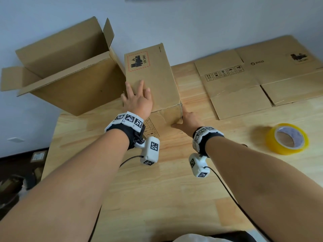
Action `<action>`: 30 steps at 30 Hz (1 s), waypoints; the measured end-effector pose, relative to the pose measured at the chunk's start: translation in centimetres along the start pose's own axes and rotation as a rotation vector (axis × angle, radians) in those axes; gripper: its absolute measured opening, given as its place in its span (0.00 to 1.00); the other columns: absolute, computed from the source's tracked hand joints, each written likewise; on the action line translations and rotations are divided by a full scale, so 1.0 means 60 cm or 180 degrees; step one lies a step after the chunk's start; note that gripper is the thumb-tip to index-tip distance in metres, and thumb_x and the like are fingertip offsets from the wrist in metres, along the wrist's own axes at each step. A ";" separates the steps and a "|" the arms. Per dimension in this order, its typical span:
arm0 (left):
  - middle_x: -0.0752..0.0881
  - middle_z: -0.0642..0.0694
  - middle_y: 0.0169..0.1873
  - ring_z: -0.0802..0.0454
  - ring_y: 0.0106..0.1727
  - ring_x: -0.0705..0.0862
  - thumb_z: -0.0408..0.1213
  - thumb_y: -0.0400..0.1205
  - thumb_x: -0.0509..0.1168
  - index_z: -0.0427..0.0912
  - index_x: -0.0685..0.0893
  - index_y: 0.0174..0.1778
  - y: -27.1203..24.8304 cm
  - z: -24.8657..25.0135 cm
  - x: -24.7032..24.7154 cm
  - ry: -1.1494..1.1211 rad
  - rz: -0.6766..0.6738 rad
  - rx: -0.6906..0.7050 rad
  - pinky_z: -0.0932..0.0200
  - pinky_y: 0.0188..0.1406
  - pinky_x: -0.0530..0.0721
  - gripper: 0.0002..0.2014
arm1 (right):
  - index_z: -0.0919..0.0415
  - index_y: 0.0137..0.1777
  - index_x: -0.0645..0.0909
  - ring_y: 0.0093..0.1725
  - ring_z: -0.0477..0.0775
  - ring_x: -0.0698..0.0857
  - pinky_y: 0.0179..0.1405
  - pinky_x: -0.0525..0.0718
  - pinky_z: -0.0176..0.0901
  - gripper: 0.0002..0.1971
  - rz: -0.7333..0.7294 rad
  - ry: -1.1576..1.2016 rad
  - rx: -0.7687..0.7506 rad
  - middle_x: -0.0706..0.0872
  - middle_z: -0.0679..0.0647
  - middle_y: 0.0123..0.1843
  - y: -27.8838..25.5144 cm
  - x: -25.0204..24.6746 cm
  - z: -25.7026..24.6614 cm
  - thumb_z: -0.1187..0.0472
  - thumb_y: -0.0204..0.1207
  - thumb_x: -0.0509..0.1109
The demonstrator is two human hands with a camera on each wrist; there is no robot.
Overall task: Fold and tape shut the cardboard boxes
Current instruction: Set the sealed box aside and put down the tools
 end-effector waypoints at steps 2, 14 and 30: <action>0.42 0.47 0.84 0.33 0.81 0.50 0.57 0.87 0.39 0.65 0.50 0.82 -0.001 -0.001 0.000 0.0032 -0.0011 0.0000 0.36 0.79 0.55 0.25 | 0.62 0.69 0.66 0.47 0.63 0.84 0.39 0.80 0.47 0.34 0.0067 -0.0048 0.0169 0.85 0.61 0.49 -0.002 0.010 0.002 0.46 0.70 0.76; 0.43 0.47 0.84 0.34 0.81 0.50 0.58 0.87 0.40 0.65 0.51 0.81 -0.001 0.002 -0.004 0.0035 0.0050 0.0053 0.39 0.76 0.60 0.25 | 0.61 0.70 0.74 0.57 0.58 0.84 0.51 0.82 0.44 0.18 -0.0565 -0.0597 0.0099 0.84 0.58 0.64 0.004 -0.026 0.007 0.60 0.80 0.64; 0.44 0.47 0.84 0.36 0.81 0.51 0.54 0.88 0.44 0.62 0.56 0.81 -0.017 -0.001 -0.036 -0.0213 -0.0190 0.0316 0.36 0.73 0.65 0.23 | 0.62 0.73 0.72 0.55 0.58 0.85 0.56 0.86 0.51 0.20 -0.0070 0.1161 0.0278 0.83 0.59 0.62 -0.024 -0.142 -0.091 0.55 0.84 0.60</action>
Point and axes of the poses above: each hand's wrist, its own y-axis towards the middle knuckle, its own x-axis out of the palm, z = x × y, the point moved 2 cm from there along y, towards the middle knuckle
